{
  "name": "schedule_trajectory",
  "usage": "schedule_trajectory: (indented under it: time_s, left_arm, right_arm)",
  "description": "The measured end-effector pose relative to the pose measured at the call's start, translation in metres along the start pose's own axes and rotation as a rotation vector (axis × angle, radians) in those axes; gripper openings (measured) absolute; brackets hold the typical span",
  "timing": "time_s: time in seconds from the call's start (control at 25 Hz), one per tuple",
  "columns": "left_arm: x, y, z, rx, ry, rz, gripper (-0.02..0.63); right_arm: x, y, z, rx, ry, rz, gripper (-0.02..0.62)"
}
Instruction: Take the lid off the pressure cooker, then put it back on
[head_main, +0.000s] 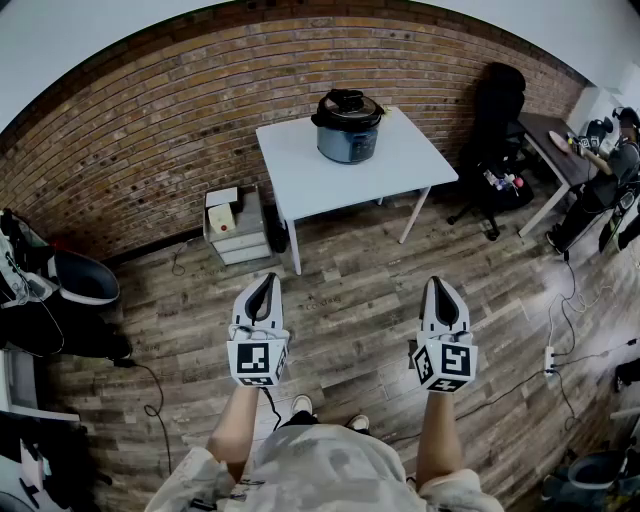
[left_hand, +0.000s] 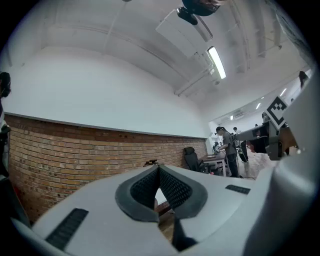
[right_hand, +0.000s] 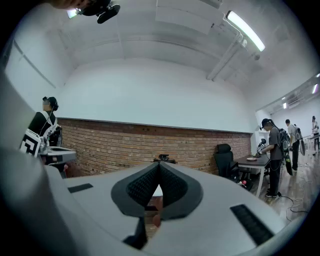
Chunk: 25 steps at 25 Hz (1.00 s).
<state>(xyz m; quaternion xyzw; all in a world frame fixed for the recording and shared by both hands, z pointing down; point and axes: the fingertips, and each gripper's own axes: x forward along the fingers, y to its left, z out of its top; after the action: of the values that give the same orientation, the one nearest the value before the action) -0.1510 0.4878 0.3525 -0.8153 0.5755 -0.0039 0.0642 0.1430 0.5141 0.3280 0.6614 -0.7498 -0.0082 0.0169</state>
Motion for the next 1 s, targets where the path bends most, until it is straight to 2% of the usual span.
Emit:
schedule_trajectory:
  time_s: [0.4,0.6,1.0]
  left_arm:
    - [0.011,0.041,-0.009,-0.009,0.001,-0.015,0.015]
    - [0.019,0.061,-0.012,-0.012,0.0,-0.02,0.015]
    - [0.029,0.08,-0.023,-0.003,0.016,-0.05,0.015]
  right_arm:
    - [0.027,0.036,-0.005,0.002,0.013,-0.017,0.017]
    - [0.038,0.051,-0.007,0.043,0.006,-0.023,0.018]
    - [0.054,0.073,-0.01,0.026,0.01,-0.039,0.018]
